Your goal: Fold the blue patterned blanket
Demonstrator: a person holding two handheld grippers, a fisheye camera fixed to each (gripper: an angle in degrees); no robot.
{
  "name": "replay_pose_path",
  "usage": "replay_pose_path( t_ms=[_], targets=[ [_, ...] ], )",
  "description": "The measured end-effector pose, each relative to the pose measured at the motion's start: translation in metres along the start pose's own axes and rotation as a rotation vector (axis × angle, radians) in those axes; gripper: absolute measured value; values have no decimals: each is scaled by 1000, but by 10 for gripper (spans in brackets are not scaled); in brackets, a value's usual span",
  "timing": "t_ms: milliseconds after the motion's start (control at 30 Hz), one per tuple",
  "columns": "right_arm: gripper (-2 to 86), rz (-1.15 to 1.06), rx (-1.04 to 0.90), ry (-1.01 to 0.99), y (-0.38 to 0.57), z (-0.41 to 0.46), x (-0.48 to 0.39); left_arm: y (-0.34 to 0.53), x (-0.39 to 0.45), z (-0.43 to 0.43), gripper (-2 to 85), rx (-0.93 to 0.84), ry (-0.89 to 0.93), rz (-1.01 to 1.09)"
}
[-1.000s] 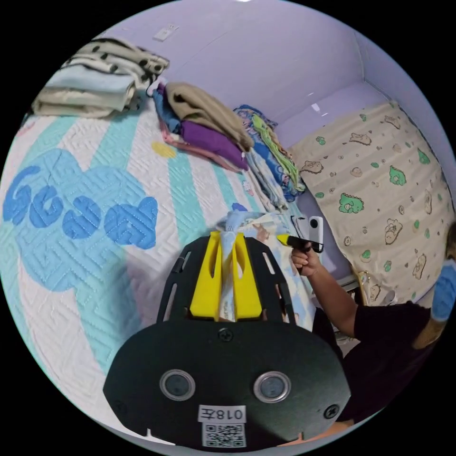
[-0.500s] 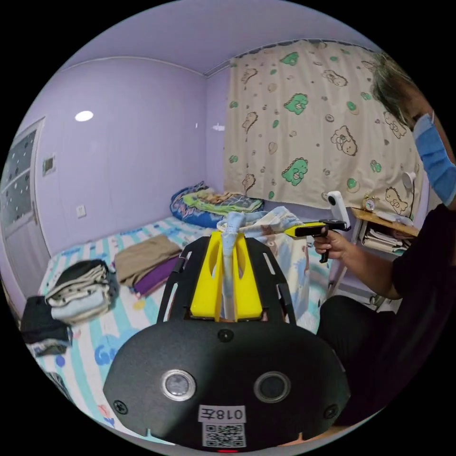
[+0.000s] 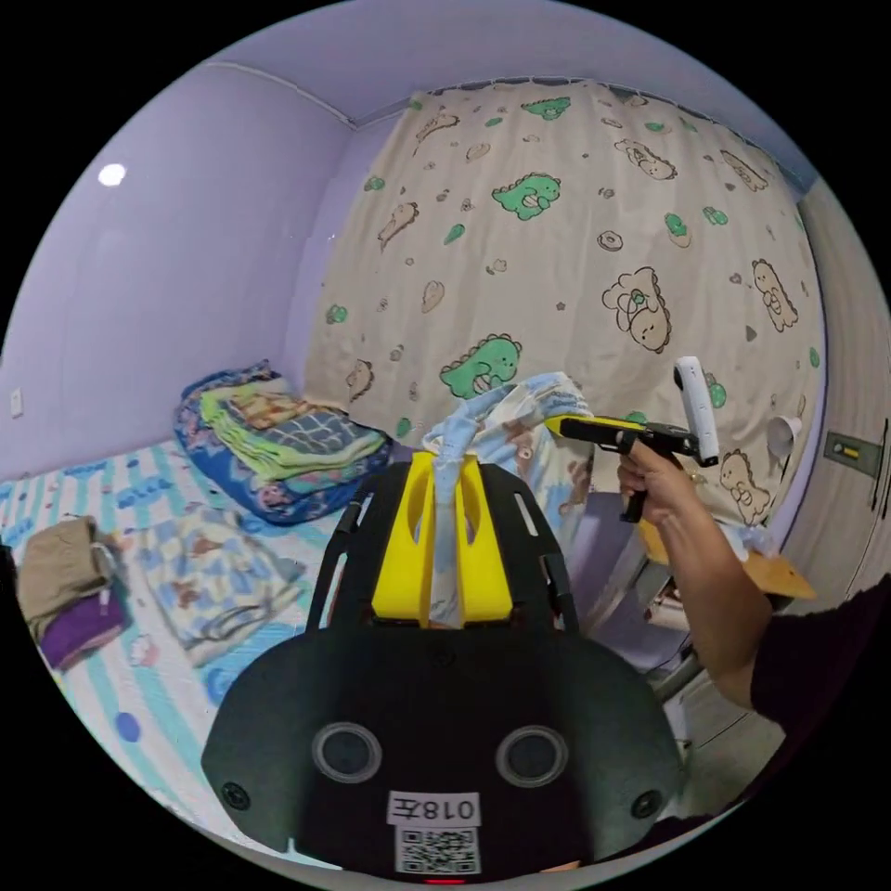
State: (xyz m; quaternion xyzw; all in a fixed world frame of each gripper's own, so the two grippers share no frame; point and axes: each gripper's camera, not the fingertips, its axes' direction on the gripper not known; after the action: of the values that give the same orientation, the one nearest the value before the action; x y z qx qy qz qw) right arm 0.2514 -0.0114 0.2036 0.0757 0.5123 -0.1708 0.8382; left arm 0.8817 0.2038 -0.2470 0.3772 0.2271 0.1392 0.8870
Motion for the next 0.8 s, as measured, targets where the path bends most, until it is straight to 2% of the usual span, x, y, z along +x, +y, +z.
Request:
replay_pose_path(
  t_ms=[133, 200, 333, 433, 500, 533, 600, 667, 800],
  targets=[
    [31, 101, -29, 144, -11, 33, 58, -31, 14, 101, 22, -36, 83, -70],
    [32, 134, -83, 209, -24, 78, 91, -43, 4, 146, 25, -66, 96, -120],
    [40, 114, -178, 281, -40, 180, 125, -68, -41, 256, 34, -141, 17, -158],
    [64, 60, -268, 313, -25, 274, 132, -68, -110, 334, 71, -287, -14, -291],
    [95, 68, -414, 393, 5, 327, 136, -51, -165, 369, 131, -450, 26, -451],
    [100, 76, -418, 423, 12, 331, 137, -34, -199, 386, 159, -571, 85, -572],
    [103, 123, -324, 532, 33, 318, 149, -15, -241, 380, 160, -569, 148, -704],
    [103, 138, -195, 543, 38, 285, 154, -10, -276, 344, 148, -419, 224, -781],
    [88, -44, -32, 394, 54, 212, 127, -23, -286, 280, 121, -298, 383, -710]
  ],
)
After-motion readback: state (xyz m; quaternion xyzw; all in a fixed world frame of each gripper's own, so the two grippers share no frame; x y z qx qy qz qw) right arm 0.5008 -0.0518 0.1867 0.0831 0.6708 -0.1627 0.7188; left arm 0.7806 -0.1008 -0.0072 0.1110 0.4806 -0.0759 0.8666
